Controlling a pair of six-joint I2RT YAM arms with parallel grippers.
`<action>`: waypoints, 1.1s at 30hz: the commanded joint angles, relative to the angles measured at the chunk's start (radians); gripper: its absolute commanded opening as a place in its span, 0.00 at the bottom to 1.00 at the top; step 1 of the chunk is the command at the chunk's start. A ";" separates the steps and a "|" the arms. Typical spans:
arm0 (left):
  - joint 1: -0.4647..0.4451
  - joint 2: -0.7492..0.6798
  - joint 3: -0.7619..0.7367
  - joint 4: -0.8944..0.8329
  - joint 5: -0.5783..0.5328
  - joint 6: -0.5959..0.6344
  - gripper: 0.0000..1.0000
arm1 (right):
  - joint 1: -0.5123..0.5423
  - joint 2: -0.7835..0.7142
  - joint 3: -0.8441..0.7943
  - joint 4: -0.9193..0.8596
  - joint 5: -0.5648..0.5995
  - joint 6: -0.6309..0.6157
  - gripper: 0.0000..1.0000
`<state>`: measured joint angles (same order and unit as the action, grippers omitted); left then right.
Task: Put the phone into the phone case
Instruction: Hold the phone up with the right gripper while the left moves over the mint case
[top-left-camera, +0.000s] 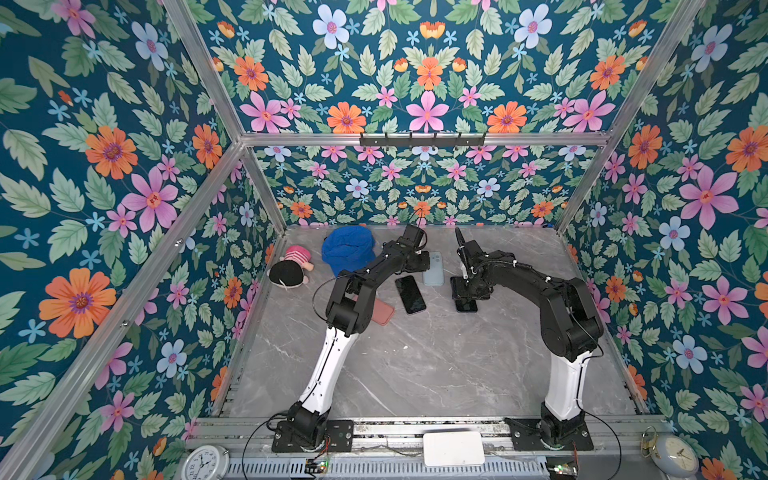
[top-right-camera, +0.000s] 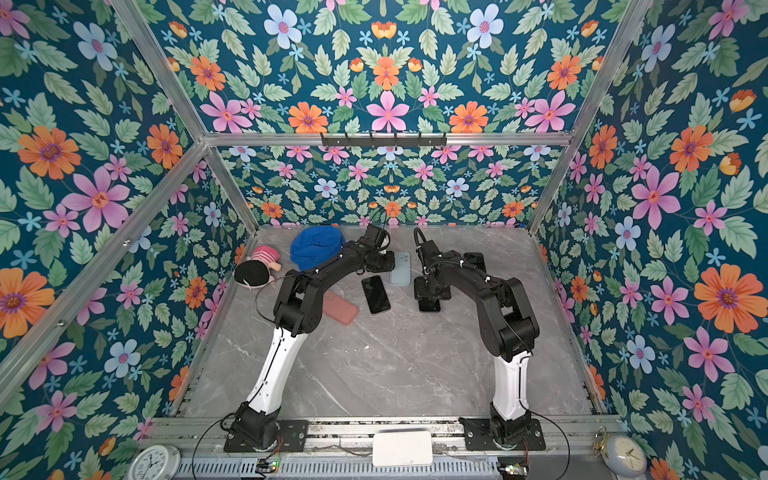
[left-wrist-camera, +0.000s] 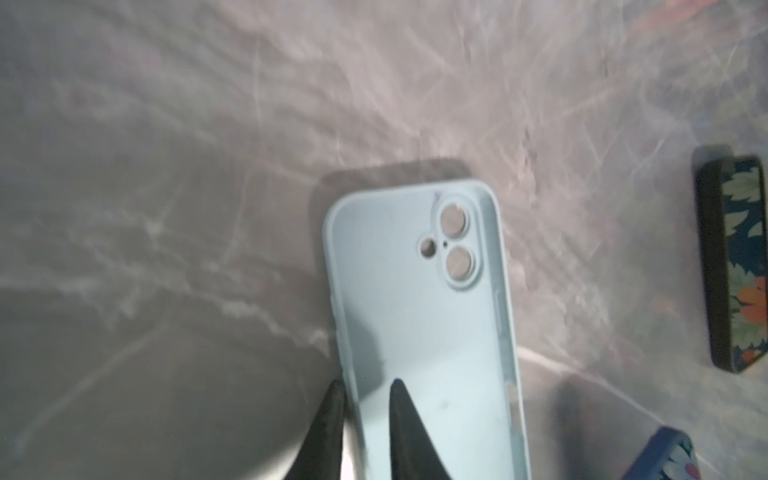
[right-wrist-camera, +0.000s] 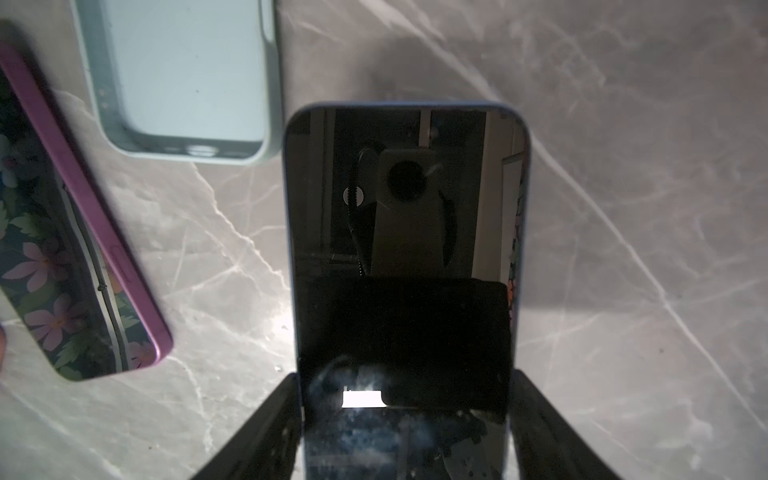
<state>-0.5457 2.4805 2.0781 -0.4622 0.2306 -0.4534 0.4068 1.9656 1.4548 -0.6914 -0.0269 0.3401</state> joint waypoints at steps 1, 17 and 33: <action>-0.016 -0.041 -0.050 0.000 -0.026 -0.044 0.18 | 0.001 -0.030 -0.034 0.021 -0.001 0.009 0.54; -0.091 -0.192 -0.315 0.107 -0.060 -0.133 0.04 | 0.000 -0.197 -0.235 0.090 -0.013 0.002 0.53; -0.180 -0.363 -0.567 0.122 -0.075 -0.222 0.01 | 0.000 -0.270 -0.296 0.123 -0.041 0.000 0.53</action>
<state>-0.7128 2.1490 1.5509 -0.3412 0.1562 -0.6392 0.4068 1.7119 1.1580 -0.5869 -0.0532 0.3397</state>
